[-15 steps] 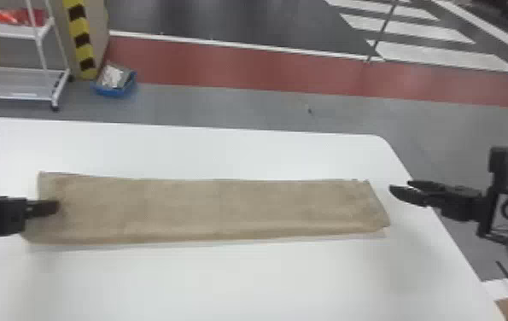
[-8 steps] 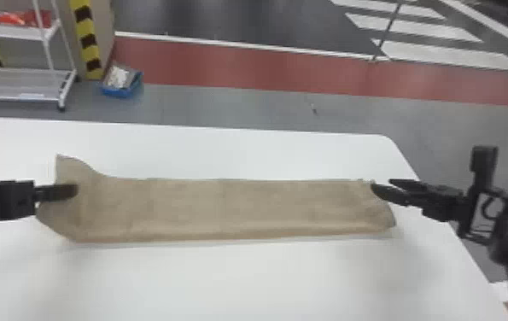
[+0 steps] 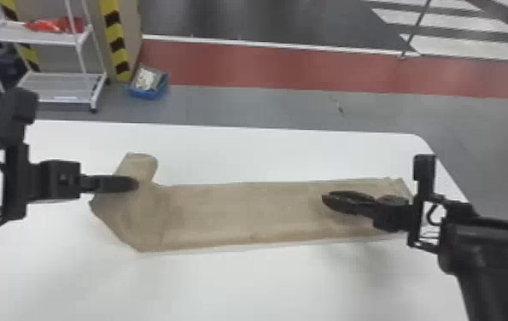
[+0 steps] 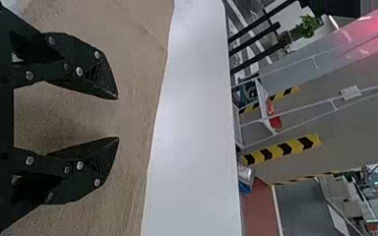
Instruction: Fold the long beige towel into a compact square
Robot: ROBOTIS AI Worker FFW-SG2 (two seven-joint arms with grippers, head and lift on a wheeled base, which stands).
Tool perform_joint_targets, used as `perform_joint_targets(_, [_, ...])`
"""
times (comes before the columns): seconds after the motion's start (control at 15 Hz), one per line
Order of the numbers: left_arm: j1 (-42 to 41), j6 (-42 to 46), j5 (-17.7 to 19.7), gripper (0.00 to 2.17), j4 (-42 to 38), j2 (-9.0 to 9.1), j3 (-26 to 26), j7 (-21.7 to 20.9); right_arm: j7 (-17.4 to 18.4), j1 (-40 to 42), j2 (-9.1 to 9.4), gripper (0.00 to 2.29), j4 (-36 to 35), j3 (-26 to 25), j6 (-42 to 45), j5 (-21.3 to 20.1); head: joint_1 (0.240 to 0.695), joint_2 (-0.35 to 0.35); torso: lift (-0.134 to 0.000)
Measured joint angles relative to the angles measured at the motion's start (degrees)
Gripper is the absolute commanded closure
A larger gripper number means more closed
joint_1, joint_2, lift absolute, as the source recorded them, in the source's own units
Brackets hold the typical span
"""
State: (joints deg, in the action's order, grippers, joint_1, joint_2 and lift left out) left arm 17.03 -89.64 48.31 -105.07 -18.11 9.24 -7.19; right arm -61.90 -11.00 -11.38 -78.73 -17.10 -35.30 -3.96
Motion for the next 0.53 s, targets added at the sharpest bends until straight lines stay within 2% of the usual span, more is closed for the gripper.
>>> perform_joint_targets(0.13, [1.55, -0.12, 1.63, 1.74, -0.20, 0.87, -0.15, 0.81, 0.79, -0.21, 2.13, 1.68, 0.02, 2.76, 0.21, -0.02, 0.695, -0.072, -0.124])
perform_joint_targets(0.33, [3.13, -0.15, 2.54, 1.74, -0.20, 2.49, -0.17, 1.67, 2.43, -0.76, 4.38, 1.68, 0.89, 5.79, 0.62, 0.03, 0.695, -0.046, -0.124])
perform_joint_targets(0.53, [4.81, -0.15, 3.99, 1.74, 0.28, 3.55, -0.33, 1.97, 4.45, -1.54, 5.69, 1.68, 3.01, 9.38, 1.51, 0.33, 0.695, -0.024, -0.124])
